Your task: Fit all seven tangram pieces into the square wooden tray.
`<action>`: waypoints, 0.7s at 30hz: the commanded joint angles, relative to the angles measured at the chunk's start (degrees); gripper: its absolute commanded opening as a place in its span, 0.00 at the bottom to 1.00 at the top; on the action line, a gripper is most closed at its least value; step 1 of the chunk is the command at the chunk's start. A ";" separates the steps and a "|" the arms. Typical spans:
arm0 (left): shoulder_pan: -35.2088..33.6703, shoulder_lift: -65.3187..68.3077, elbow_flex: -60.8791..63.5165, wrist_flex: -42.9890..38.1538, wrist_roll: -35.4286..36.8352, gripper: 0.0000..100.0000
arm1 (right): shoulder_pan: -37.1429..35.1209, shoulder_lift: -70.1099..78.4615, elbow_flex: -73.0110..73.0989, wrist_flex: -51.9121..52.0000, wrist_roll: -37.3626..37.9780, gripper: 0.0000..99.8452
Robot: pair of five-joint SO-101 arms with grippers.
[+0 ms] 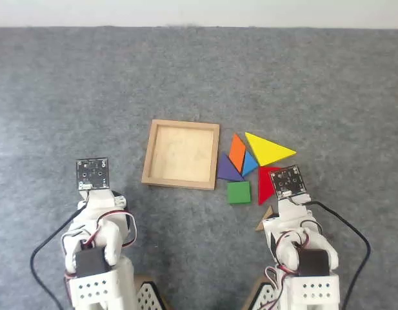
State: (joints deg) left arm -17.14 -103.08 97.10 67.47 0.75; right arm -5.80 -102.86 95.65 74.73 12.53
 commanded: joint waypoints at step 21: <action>0.53 -0.88 -0.66 0.79 -0.26 0.01 | 0.48 -1.19 0.79 0.31 0.35 0.01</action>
State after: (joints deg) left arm -17.14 -103.08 97.10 67.47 0.75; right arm -5.80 -102.86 95.65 74.73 12.53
